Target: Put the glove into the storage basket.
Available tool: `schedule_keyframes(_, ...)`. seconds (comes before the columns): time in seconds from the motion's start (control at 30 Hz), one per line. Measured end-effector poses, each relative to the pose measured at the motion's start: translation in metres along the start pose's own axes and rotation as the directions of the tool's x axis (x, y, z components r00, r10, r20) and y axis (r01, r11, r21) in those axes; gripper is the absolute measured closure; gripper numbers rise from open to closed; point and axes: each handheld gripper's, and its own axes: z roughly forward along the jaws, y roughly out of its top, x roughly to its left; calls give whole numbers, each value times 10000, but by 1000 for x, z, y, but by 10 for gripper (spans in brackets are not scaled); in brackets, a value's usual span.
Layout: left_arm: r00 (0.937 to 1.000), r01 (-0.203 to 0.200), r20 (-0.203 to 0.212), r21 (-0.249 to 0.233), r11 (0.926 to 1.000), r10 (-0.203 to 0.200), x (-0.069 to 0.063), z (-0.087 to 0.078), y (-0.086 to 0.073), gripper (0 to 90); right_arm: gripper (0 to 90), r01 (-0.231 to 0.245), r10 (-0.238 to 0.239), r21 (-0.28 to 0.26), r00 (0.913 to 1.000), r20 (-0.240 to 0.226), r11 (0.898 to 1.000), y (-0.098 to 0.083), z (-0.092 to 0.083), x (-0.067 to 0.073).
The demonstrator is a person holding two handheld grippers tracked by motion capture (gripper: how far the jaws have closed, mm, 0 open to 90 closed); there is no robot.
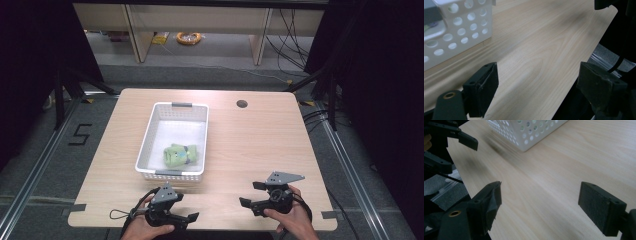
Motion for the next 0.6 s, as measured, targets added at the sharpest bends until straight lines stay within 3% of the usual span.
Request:
schedule_keyframes(0.07,10000,-70,-30,-25,10000,70,-1,1,-2,165,187,210,-210,-100,9998,-11,9997,-4,-1,-2)
schedule_keyframes(0.1,9996,-260,-63,-53,9996,260,-1,2,-3,165,184,-75,74,-60,9999,-113,10000,-6,-2,0)
schedule_keyframes(0.13,9991,-418,-40,34,9991,418,-1,1,-3,164,181,88,-89,-112,9999,-102,9999,-7,-3,0)
schedule_keyframes(0.17,9992,-389,-101,104,9992,390,-1,1,-4,164,180,23,-24,-160,10000,-34,9999,-9,-3,1)
schedule_keyframes(0.2,9991,-427,-76,153,9990,428,-1,1,-4,162,180,348,-348,-145,9994,43,9993,-10,-4,-1)
schedule_keyframes(0.23,9989,-420,-179,197,9989,423,-1,1,-5,160,180,92,-93,-152,10000,-12,9998,-12,-5,2)
schedule_keyframes(0.27,9991,-368,-175,294,9989,374,-1,2,-7,157,179,156,-156,-80,9999,25,9998,-14,-6,2)
schedule_keyframes(0.3,9996,-222,-164,211,9995,225,-3,3,-9,157,179,80,-79,-48,9996,280,10000,-15,-7,5)
schedule_keyframes(0.4,9983,-518,-240,566,9970,533,-4,3,-11,157,180,336,-335,-63,9992,203,9994,-20,-7,5)
schedule_keyframes(0.47,9987,-457,-210,513,9976,468,-8,4,-13,157,179,134,-140,225,9995,276,9997,-25,-9,8)
schedule_keyframes(0.57,9982,-579,-108,570,9967,586,-10,4,-15,157,178,426,-443,515,9985,321,9978,-31,-8,6)
schedule_keyframes(0.6,9989,-445,-110,584,9973,452,-11,3,-16,157,177,536,-576,618,9962,649,9966,-33,-9,7)
